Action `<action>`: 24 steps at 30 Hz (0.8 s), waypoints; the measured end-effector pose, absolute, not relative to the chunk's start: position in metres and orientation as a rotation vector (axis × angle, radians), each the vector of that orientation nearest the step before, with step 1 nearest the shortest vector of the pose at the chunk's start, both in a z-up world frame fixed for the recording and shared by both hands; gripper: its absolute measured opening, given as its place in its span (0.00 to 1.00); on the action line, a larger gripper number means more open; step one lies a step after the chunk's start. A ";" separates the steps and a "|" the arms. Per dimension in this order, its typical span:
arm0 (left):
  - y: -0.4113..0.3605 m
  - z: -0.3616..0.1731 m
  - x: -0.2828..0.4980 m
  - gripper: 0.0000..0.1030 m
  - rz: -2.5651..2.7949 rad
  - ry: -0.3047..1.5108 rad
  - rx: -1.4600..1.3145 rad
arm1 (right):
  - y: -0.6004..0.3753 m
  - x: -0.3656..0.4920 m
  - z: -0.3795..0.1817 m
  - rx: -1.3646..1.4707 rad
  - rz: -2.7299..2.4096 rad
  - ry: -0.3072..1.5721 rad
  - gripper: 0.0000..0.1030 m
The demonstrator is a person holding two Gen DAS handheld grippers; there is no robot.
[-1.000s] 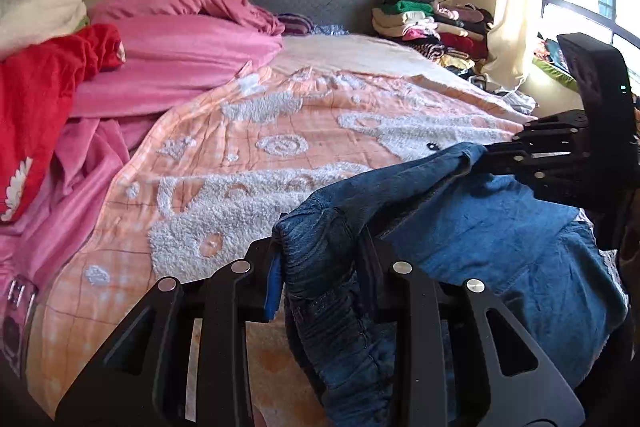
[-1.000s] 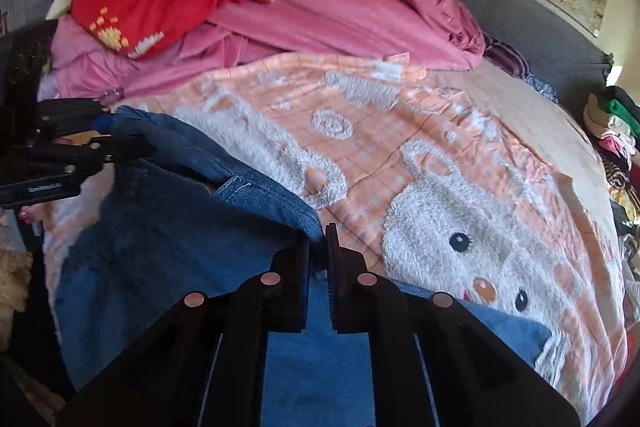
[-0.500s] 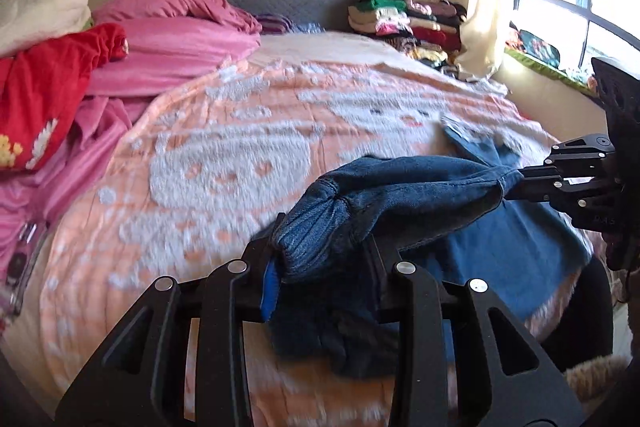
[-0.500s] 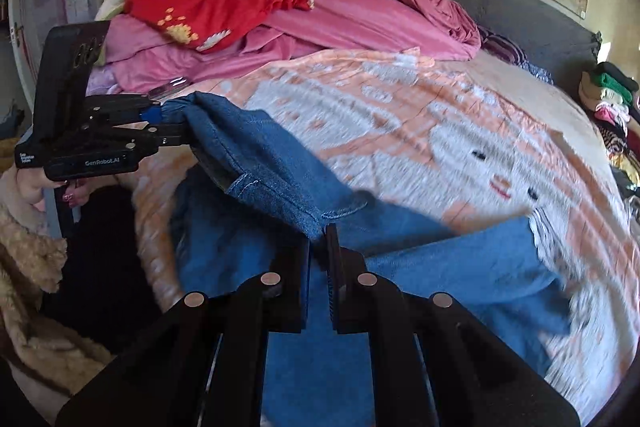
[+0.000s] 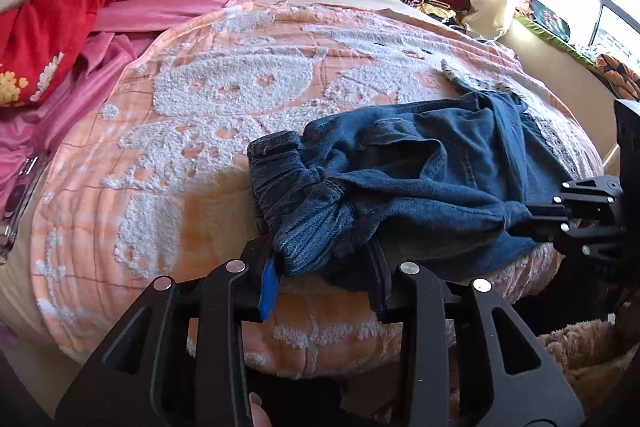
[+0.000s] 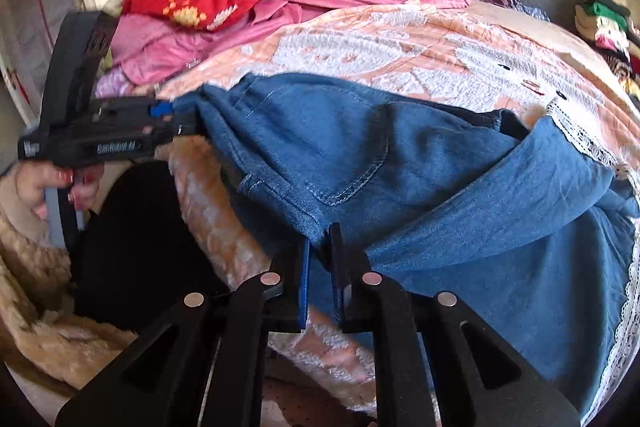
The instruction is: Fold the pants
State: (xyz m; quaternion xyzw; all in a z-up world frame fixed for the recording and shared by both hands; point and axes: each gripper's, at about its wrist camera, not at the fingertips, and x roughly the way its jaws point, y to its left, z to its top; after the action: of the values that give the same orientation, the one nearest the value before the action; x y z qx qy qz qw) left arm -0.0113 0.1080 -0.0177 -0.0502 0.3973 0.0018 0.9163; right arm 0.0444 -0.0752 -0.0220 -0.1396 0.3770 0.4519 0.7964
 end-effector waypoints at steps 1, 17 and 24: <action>0.110 -0.022 -0.009 0.34 0.010 0.834 -0.112 | -0.074 0.044 -0.025 -0.307 0.964 0.814 0.10; 0.128 0.016 -0.058 0.53 0.059 0.811 -0.226 | -0.071 0.050 -0.053 -0.229 0.972 0.874 0.19; 0.086 0.015 -0.022 0.50 -0.100 0.812 -0.250 | -0.086 0.044 -0.032 -0.139 1.002 0.867 0.33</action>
State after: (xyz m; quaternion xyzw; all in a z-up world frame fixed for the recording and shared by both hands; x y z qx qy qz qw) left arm -0.0221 0.0862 0.0145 -0.1210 0.3939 -0.0482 0.9099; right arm 0.0440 -0.0855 -0.0320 -0.0646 0.4023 0.4648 0.7861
